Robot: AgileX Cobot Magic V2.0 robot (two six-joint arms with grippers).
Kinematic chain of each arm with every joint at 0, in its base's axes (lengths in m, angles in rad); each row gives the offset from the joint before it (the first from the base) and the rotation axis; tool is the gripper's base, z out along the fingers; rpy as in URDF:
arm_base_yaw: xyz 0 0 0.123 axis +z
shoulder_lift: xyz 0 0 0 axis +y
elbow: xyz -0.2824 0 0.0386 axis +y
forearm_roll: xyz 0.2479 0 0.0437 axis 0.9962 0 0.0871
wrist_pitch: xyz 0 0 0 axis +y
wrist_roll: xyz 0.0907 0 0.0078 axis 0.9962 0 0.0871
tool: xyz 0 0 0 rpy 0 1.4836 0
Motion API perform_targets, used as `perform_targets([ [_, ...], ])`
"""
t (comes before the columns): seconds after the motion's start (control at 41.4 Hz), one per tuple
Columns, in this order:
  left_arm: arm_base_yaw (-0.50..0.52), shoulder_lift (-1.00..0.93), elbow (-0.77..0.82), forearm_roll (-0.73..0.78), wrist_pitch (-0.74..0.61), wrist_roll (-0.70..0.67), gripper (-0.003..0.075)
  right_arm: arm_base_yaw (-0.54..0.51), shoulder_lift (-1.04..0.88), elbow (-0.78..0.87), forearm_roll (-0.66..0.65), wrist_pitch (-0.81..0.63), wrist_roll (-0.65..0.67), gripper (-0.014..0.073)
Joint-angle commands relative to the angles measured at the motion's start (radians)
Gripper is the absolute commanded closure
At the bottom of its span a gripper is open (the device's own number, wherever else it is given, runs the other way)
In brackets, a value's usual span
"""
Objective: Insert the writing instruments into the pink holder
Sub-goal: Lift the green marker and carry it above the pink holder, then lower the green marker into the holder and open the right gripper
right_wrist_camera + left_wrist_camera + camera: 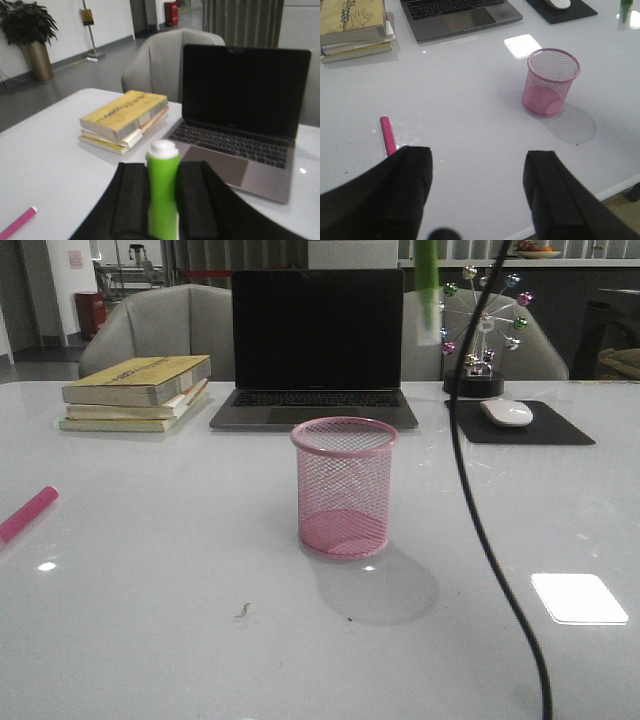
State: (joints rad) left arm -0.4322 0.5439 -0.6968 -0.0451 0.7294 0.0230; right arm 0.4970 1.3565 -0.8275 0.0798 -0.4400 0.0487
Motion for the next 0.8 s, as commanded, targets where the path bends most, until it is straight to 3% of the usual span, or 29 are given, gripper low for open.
perform_targets([
  [0.0, -0.007, 0.011, -0.03, -0.009, -0.076, 0.002, 0.0267, 0.029, 0.022, -0.025, -0.019, -0.21, -0.013, 0.0483],
  [0.266, -0.007, 0.011, -0.03, -0.009, -0.076, 0.002, 0.0267, 0.039, 0.214, -0.025, -0.033, -0.427, -0.013, 0.0483],
  [0.555, -0.007, 0.011, -0.03, -0.009, -0.076, 0.002, 0.0267, 0.039, 0.373, -0.025, -0.104, -0.448, -0.013, 0.0475],
  [0.652, -0.007, 0.011, -0.03, -0.009, -0.076, 0.002, 0.0267, 0.039, 0.39, -0.025, -0.104, -0.442, -0.013, 0.0392],
  [0.773, -0.007, 0.011, -0.03, -0.009, -0.076, 0.002, 0.0267, 0.039, 0.391, -0.025, -0.104, -0.434, -0.013, 0.0192],
])
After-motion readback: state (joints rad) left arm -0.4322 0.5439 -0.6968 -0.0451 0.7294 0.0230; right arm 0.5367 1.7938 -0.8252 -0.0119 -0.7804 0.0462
